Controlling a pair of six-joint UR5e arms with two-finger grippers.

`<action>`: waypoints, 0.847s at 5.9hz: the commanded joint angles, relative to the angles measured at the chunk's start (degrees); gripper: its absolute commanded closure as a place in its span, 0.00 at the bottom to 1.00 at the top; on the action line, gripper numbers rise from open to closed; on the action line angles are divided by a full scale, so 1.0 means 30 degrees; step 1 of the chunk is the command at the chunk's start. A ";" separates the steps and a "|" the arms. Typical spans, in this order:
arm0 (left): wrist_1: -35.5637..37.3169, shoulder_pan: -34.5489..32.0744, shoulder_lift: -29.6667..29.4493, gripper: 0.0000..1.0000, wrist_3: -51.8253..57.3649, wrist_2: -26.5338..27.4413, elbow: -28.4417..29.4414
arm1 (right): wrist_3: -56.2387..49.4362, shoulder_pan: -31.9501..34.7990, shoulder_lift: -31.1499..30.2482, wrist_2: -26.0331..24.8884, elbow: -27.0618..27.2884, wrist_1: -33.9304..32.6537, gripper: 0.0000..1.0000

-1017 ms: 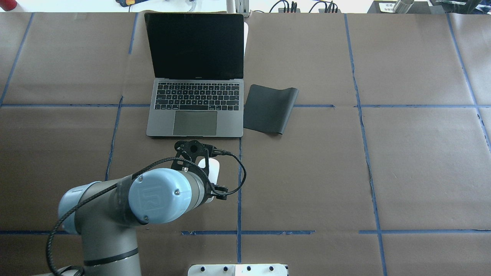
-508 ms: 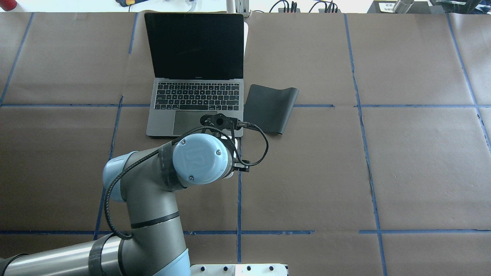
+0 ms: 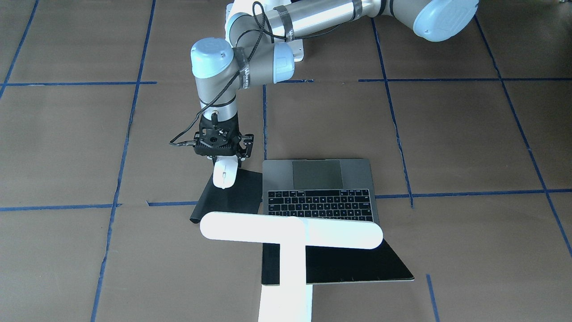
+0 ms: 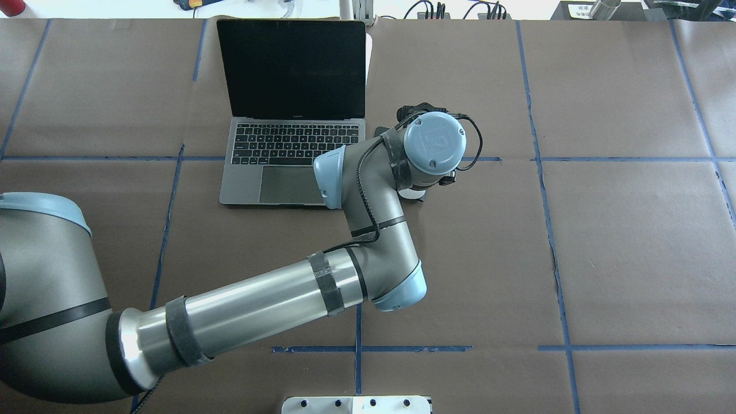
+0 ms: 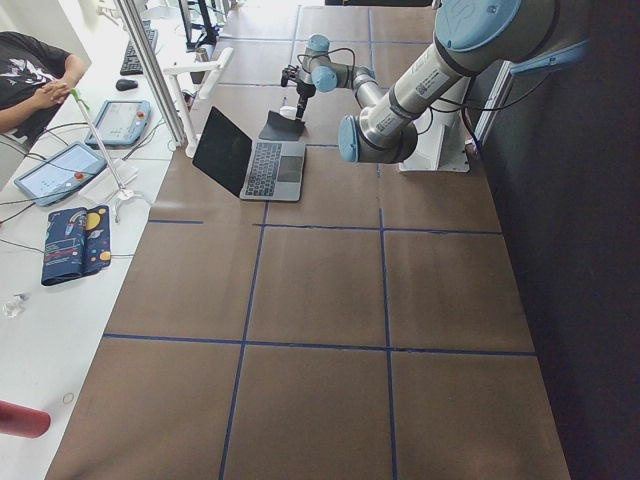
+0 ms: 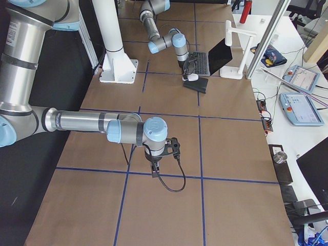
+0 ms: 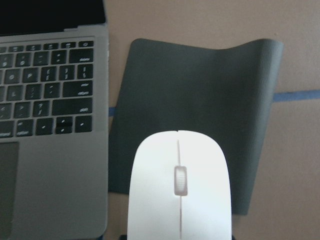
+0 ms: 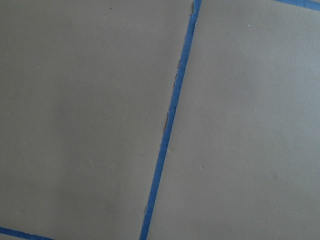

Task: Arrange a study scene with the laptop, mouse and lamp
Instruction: 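Carry the white mouse with the left gripper onto the mouse pad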

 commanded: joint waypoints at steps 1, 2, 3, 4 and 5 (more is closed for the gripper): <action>-0.2356 -0.0543 -0.2424 0.88 -0.0171 -0.0042 0.4854 | 0.0000 -0.0029 0.0028 -0.0002 -0.0221 0.0006 0.00; -0.2863 -0.1185 -0.2928 0.88 -0.0142 -0.1000 0.6126 | 0.0000 -0.0029 0.0029 -0.0002 -0.0281 0.0006 0.00; -0.2897 -0.1249 -0.2933 0.83 -0.0112 -0.1067 0.6342 | 0.0000 -0.0029 0.0029 -0.0002 -0.0281 0.0006 0.00; -0.2955 -0.1337 -0.2933 0.16 0.0091 -0.1358 0.6431 | 0.0000 -0.0029 0.0058 -0.0002 -0.0310 0.0035 0.00; -0.2956 -0.1425 -0.2933 0.00 0.0586 -0.1680 0.6432 | 0.0000 -0.0029 0.0058 0.0027 -0.0311 0.0035 0.00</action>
